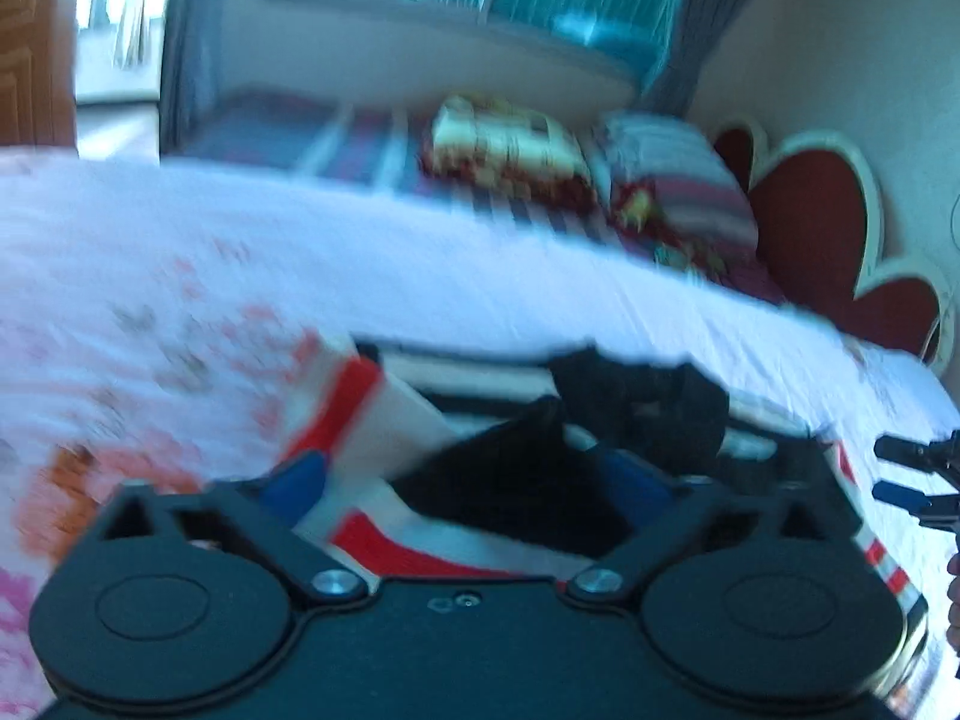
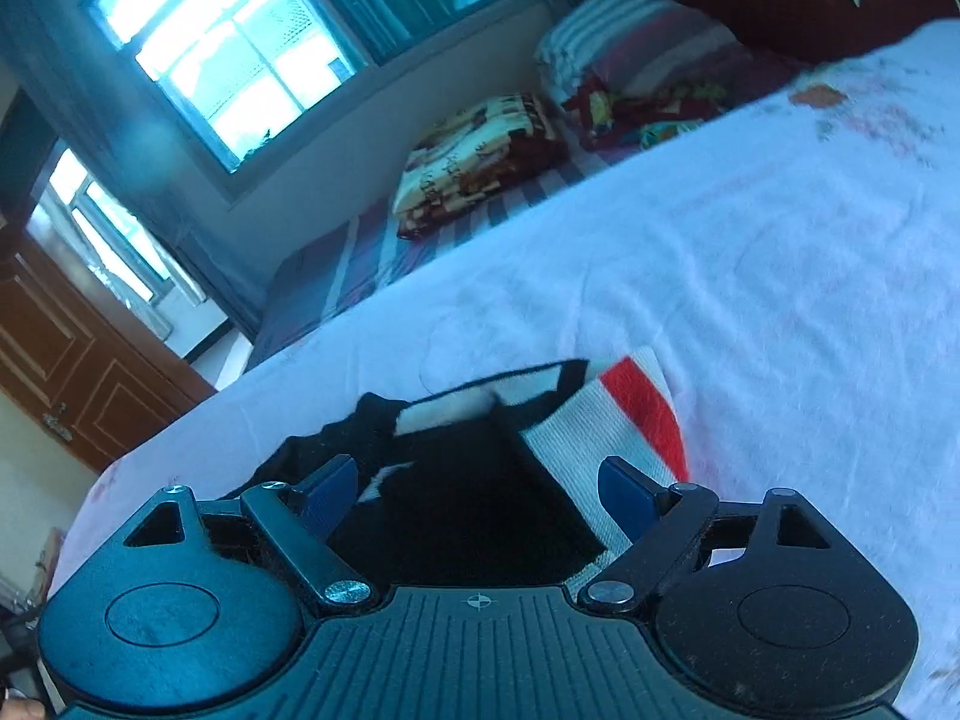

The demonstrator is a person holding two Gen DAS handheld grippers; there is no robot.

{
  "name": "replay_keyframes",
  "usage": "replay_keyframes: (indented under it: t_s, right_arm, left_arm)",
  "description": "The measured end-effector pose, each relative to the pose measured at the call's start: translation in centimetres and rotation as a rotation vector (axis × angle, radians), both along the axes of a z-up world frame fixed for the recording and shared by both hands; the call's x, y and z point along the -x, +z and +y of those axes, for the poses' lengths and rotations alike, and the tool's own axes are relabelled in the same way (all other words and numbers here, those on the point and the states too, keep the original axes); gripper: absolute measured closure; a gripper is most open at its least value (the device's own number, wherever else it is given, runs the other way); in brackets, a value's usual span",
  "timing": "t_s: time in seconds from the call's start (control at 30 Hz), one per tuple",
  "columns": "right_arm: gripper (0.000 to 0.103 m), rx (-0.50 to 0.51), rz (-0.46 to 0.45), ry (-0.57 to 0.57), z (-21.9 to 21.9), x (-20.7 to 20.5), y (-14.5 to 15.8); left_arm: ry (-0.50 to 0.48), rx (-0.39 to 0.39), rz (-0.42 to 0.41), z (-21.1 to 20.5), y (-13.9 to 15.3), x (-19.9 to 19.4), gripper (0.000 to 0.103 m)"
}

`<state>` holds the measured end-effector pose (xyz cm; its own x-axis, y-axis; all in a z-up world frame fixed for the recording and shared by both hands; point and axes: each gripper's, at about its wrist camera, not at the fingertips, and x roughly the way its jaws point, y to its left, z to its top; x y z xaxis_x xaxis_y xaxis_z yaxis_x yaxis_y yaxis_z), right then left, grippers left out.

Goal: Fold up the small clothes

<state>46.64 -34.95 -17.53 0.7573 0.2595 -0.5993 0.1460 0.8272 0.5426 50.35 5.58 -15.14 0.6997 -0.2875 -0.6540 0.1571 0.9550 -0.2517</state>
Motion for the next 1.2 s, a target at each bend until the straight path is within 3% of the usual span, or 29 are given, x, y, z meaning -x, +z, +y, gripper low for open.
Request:
replay_keyframes:
  t_s: [0.13, 0.23, 0.27, 0.3, 0.33, 0.37, 0.5, 0.6, 0.63, 0.67, 0.7, 0.73, 0.9, 1.07, 1.2]
  right_arm:
    - [0.017, 0.101, 0.007, 0.066, 0.9, -0.2, 0.2]
    - [0.017, 0.159, 0.020, 0.089, 2.0, -0.5, -0.9]
    - [0.017, 0.166, 0.026, 0.092, 2.2, -0.6, -1.1]
    - [0.022, 0.174, 0.031, 0.098, 2.4, -0.8, -1.6]
    - [0.031, 0.179, 0.037, 0.104, 2.5, -1.0, -1.9]
    - [0.034, 0.180, 0.049, 0.112, 2.5, -1.5, -2.4]
    - [0.037, 0.195, 0.076, 0.127, 2.7, -2.3, -3.6]
    - [0.073, 0.262, 0.086, 0.170, 3.7, -2.6, -3.8]
    - [0.079, 0.293, 0.092, 0.179, 4.1, -2.7, -3.8]
    - [0.083, 0.320, 0.090, 0.186, 4.4, -2.7, -3.8]
    - [0.089, 0.321, 0.088, 0.192, 4.4, -2.7, -3.9]
    - [0.093, 0.311, 0.088, 0.191, 4.3, -2.7, -3.9]
    - [0.095, 0.303, 0.024, 0.180, 4.7, -1.7, -2.9]
    - [0.095, 0.301, -0.030, 0.171, 4.7, -1.3, -1.0]
    - [0.095, 0.293, -0.035, 0.170, 4.6, -1.5, -0.6]
  left_arm:
    - [-0.044, -0.039, -0.004, 0.6, 0.5, -0.1, 0.011]
    - [-0.117, -0.078, 0.019, -0.1, -0.3, -0.9, 0.041]
    - [-0.139, -0.084, 0.036, -0.4, -0.7, -1.3, 0.059]
    - [-0.152, -0.092, 0.056, -0.8, -1.1, -1.7, 0.068]
    - [-0.164, -0.101, 0.067, -1.2, -1.5, -1.9, 0.069]
    - [-0.174, -0.114, 0.074, -1.5, -1.8, -2.2, 0.068]
    - [-0.181, -0.166, 0.072, -2.5, -2.5, -2.4, 0.062]
    - [-0.179, -0.189, 0.069, -2.8, -2.7, -2.2, 0.062]
    - [-0.167, -0.190, 0.062, -2.8, -2.7, -2.1, 0.065]
    - [-0.157, -0.189, 0.058, -2.7, -2.7, -1.9, 0.076]
    - [-0.157, -0.193, 0.066, -2.7, -2.8, -2.0, 0.094]
    - [-0.159, -0.190, 0.083, -2.6, -3.0, -2.1, 0.100]
    - [-0.140, -0.157, 0.065, -2.2, -2.4, -1.8, 0.103]
    - [-0.124, -0.117, -0.006, -2.0, -0.6, -1.1, 0.103]
    - [-0.148, -0.146, 0.006, -2.1, -0.2, -2.1, 0.101]
